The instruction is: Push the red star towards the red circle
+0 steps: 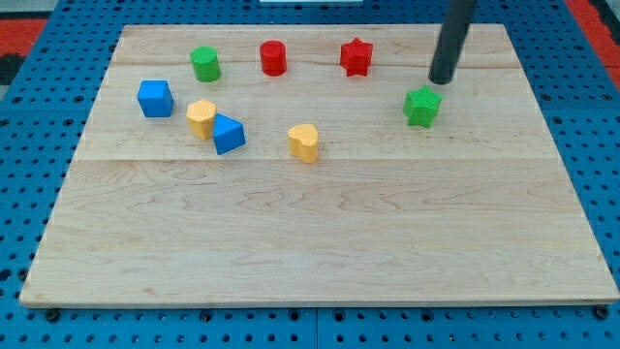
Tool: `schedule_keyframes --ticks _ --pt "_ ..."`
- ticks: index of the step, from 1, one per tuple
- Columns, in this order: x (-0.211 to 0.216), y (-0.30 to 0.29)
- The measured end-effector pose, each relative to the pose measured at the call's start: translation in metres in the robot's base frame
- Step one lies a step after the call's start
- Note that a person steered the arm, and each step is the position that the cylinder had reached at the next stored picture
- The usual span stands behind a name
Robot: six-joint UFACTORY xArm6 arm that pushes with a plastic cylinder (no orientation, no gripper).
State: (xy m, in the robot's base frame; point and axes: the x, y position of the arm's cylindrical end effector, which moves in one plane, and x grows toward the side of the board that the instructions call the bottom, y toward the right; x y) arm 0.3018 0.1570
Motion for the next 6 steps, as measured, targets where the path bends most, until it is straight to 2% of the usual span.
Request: schedule_keyframes --ticks 1,6 --pt "-0.015 -0.031" --pt "-0.016 -0.127"
